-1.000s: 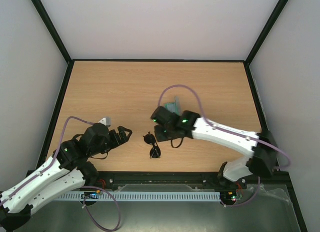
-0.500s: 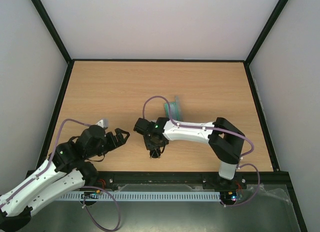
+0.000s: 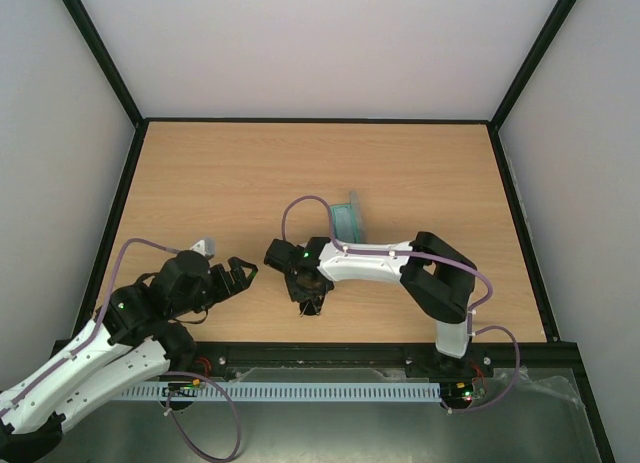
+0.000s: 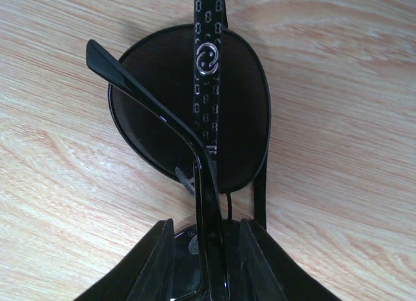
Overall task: Organize the sunglasses
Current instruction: Pick up the sunglasses from the center of the board.
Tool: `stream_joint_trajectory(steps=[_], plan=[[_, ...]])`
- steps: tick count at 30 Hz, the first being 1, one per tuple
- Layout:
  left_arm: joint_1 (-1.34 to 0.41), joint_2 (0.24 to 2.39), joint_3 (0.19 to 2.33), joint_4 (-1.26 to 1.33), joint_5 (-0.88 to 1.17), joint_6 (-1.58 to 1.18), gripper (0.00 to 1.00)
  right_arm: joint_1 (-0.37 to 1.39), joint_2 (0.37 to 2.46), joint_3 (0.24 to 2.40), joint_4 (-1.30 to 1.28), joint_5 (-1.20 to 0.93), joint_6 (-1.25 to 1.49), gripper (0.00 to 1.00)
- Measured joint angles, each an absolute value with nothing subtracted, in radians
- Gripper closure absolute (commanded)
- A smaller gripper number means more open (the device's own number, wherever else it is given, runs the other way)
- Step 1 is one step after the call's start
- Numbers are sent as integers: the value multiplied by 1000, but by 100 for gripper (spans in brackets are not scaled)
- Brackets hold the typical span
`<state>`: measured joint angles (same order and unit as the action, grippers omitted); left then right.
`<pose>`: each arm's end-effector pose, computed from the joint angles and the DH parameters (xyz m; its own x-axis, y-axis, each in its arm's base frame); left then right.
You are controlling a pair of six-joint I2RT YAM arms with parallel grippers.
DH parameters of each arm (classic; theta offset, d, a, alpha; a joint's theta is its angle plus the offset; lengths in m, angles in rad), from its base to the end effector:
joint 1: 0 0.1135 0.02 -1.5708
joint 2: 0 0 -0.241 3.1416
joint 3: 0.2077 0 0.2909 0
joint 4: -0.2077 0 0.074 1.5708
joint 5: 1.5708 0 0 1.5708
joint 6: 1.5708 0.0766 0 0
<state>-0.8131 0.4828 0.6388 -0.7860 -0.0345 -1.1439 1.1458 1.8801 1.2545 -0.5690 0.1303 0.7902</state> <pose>0.1394 -0.1435 0.2402 -0.8110 -0.4664 -0.3531 -0.0759 0.6823 -0.7271 0.1799 0.3734 0.0855 -0.8977 -0.2749 -0.3444 -0.3493 0.9203 0.1760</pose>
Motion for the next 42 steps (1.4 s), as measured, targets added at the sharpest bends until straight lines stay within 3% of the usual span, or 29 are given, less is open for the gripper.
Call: stream_joint_trajectory(steps=[21, 28, 42], plan=[[-813, 483, 639, -793, -37, -1144, 1, 1136, 1902, 1270, -562, 144, 785, 84], [-813, 483, 638, -794, -38, -1144, 1, 1135, 1911, 1282, -564, 163, 780, 98], [-813, 485, 638, -796, -42, -1144, 1, 1132, 1911, 1294, -590, 191, 774, 99]])
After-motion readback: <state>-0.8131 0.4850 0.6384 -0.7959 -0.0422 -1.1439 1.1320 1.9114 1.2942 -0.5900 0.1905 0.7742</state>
